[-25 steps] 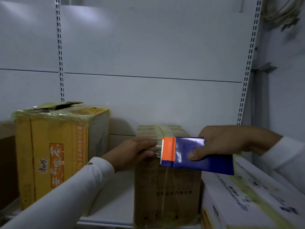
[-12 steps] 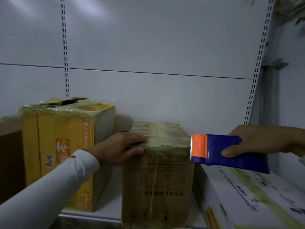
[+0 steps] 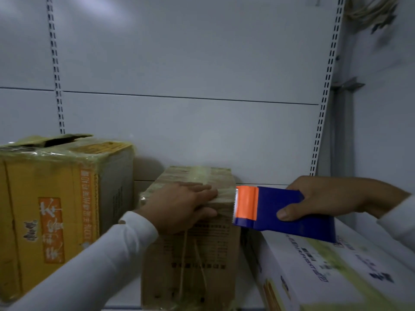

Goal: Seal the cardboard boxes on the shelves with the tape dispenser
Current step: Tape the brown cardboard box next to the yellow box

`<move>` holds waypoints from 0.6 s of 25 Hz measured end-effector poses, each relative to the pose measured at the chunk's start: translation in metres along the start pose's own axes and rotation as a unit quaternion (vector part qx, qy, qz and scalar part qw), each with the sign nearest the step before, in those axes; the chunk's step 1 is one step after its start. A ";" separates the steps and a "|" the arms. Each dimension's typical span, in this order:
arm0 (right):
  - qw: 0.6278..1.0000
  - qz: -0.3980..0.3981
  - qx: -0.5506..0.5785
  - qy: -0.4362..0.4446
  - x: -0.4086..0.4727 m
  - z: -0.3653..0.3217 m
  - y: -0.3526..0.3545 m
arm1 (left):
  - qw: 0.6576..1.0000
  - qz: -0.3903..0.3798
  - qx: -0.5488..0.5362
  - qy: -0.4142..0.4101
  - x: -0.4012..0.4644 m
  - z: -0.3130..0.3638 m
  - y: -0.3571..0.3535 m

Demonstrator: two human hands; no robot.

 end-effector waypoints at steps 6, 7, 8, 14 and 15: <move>1.000 -0.020 0.002 -0.011 -0.016 0.022 0.008 | 1.000 -0.001 -0.014 -0.004 -0.005 -0.015 0.004; 1.000 -0.018 0.001 -0.022 -0.022 0.028 0.010 | 1.000 -0.001 -0.015 -0.008 -0.004 -0.013 0.003; 0.999 -0.013 0.000 -0.032 -0.026 0.033 0.010 | 1.000 -0.004 -0.014 -0.015 -0.003 -0.011 0.002; 0.993 0.071 -0.072 -0.057 -0.016 0.032 0.005 | 0.998 0.025 0.055 0.031 0.021 0.011 0.002; 0.991 0.077 -0.087 -0.065 -0.013 0.032 0.003 | 0.997 0.040 0.054 0.037 0.025 0.018 -0.001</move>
Point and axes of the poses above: each hand's wrist, its own x-axis towards the middle knuckle, its own y-axis out of the back of the hand, z = x × y, the point moved 9 cm from there along x, towards the middle knuckle, and after that the axes turned 13 degrees about z, right-handed, at the moved point
